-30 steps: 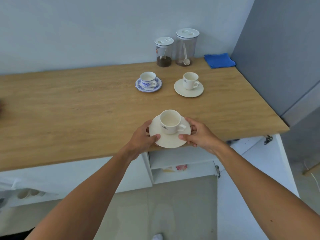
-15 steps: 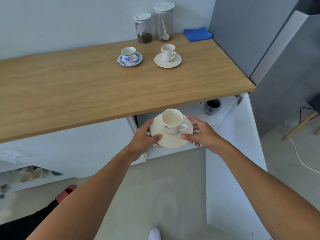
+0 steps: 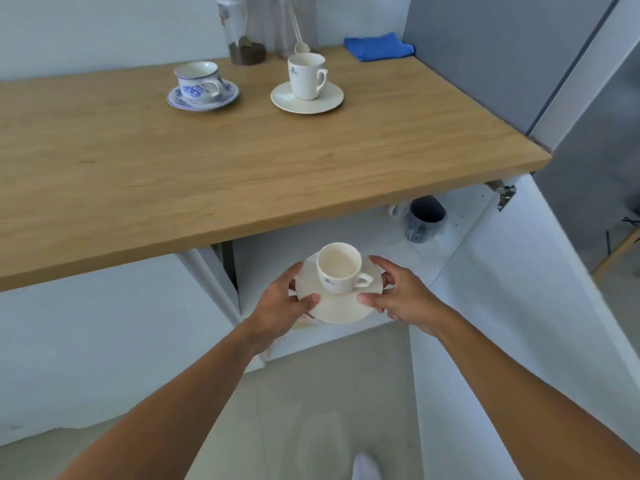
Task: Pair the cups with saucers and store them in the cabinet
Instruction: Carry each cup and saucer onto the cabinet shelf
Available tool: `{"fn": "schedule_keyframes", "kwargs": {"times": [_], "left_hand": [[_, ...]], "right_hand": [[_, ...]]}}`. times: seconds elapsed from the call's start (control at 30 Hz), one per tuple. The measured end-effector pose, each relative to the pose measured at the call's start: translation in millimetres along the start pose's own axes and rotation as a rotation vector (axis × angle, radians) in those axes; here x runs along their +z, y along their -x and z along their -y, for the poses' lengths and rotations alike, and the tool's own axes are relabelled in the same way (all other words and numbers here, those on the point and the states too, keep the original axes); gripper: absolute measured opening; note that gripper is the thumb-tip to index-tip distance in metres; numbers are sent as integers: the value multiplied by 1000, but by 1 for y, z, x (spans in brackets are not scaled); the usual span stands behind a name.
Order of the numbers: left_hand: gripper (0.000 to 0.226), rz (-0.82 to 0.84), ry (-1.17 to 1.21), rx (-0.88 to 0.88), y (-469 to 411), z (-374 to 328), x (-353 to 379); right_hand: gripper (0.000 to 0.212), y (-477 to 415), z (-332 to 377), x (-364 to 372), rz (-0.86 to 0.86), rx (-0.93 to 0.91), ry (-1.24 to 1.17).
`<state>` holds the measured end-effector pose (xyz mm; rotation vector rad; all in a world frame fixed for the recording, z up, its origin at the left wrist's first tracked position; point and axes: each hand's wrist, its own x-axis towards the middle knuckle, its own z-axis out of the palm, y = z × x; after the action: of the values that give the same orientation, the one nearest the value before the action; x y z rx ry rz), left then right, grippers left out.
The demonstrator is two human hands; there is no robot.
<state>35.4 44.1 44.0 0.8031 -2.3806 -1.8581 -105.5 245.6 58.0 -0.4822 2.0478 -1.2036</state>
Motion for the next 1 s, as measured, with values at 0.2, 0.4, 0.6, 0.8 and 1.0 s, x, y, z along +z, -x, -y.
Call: {"fn": "schedule_keyframes", "kwargs": {"times": [0.2, 0.4, 0.6, 0.8, 1.0], "left_hand": [[76, -71, -80, 24, -114, 62, 8], [74, -85, -104, 83, -199, 99, 5], [51, -133, -177, 116, -254, 123, -13], [56, -234, -267, 94, -287, 143, -42], [71, -299, -356, 65, -320, 146, -74]], "right_hand": [[91, -124, -53, -2, -10, -111, 130], [88, -216, -77, -6, 39, -179, 150], [90, -285, -81, 3, 64, -265, 210], [92, -335, -75, 24, 95, -307, 186], [94, -382, -53, 40, 96, -343, 200]]}}
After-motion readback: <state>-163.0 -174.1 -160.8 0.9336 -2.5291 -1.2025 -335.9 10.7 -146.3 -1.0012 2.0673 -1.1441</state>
